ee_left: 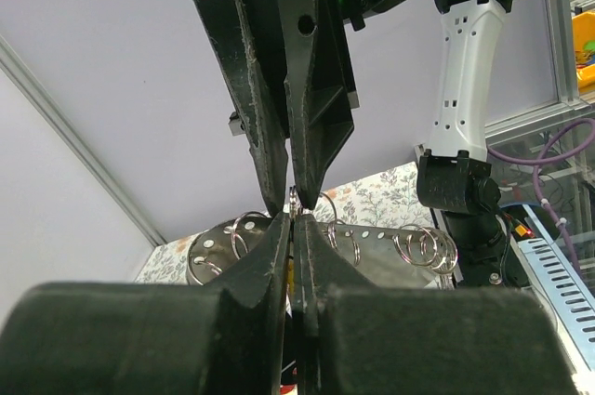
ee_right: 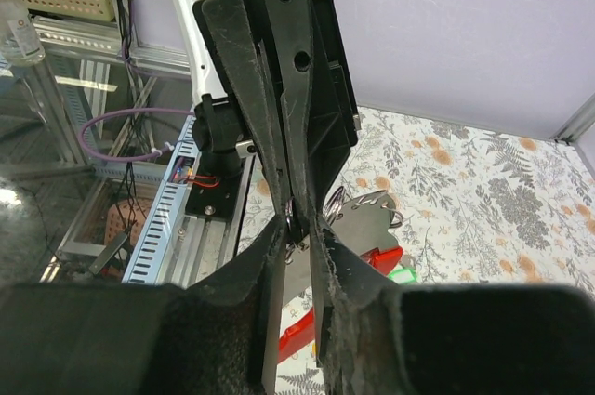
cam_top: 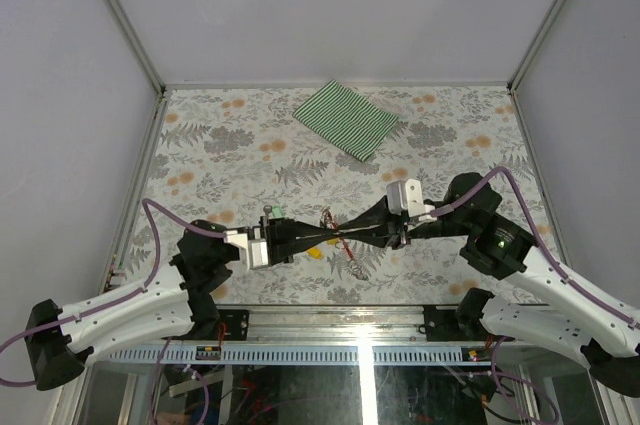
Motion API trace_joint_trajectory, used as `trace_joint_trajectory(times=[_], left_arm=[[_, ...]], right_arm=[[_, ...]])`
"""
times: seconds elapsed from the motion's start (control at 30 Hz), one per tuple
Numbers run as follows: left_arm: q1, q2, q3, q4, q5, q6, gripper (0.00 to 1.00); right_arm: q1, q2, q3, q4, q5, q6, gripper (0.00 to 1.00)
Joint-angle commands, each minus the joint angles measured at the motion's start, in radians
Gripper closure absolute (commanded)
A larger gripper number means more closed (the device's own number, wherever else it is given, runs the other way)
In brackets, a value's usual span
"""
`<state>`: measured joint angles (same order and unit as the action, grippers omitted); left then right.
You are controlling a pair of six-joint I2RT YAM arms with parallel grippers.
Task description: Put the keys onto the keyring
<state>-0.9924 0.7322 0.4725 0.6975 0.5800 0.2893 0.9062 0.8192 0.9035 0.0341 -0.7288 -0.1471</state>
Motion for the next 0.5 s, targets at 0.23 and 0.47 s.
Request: trace_joint_trajectory(times=[0.23,0.47], left_arm=[[-0.002,-0.011,0.042,0.042,-0.027,-0.002,0.97],[-0.002,-0.018,0.097,-0.201,-0.109,0.060,0.74]], right_arm=[[0.004,-0.008,0.084,-0.094,0.031,-0.077,1.00],[0.005,0.004,0.167,-0.300,0.101,-0.188,1.00]])
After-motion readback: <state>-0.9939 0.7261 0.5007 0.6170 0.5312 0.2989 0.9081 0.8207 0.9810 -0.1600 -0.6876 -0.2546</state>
